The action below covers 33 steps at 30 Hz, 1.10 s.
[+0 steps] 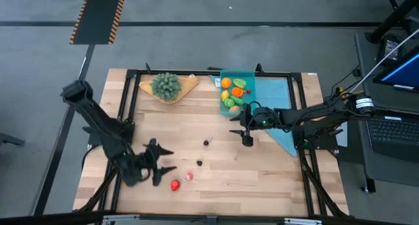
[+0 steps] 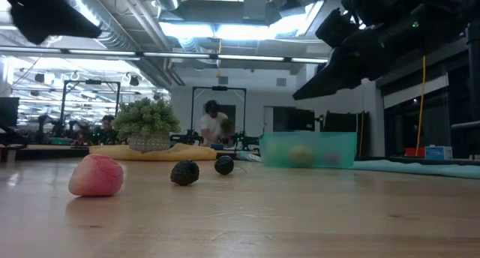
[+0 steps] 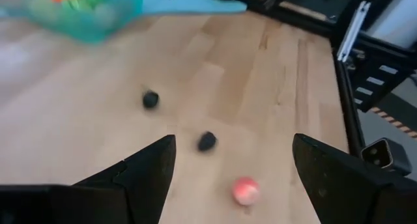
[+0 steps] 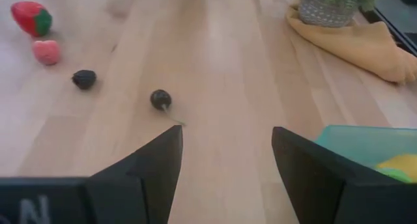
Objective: Pick and placing Produce into tupperware
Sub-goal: Put the red strawberry into the blue bin
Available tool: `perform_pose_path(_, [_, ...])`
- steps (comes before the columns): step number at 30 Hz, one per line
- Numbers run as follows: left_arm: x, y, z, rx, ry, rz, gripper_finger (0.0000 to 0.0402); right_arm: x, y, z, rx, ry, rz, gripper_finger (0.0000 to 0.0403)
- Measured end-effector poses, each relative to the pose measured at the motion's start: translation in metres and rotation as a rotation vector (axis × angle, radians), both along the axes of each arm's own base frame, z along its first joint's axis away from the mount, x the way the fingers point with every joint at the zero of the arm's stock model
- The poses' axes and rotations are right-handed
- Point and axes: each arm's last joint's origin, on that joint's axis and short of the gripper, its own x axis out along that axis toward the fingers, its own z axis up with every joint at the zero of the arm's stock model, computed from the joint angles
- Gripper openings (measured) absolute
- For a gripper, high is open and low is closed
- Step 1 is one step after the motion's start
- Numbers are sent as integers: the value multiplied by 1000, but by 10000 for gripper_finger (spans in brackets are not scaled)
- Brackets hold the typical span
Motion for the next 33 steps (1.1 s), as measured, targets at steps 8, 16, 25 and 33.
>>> perform_pose_path(8, [33, -66, 11, -147, 104, 169, 298, 0, 17, 0, -20, 2, 77, 238])
perform_pose_path(16, [72, -109, 21, -270, 353, 412, 298, -2, 29, 0, -28, 2, 129, 238])
perform_pose_path(25, [95, -133, 29, -360, 480, 642, 298, -2, 33, 0, -44, 2, 155, 238])
perform_pose_path(33, [91, -128, 27, -392, 561, 781, 298, -2, 33, 0, -39, 2, 153, 238])
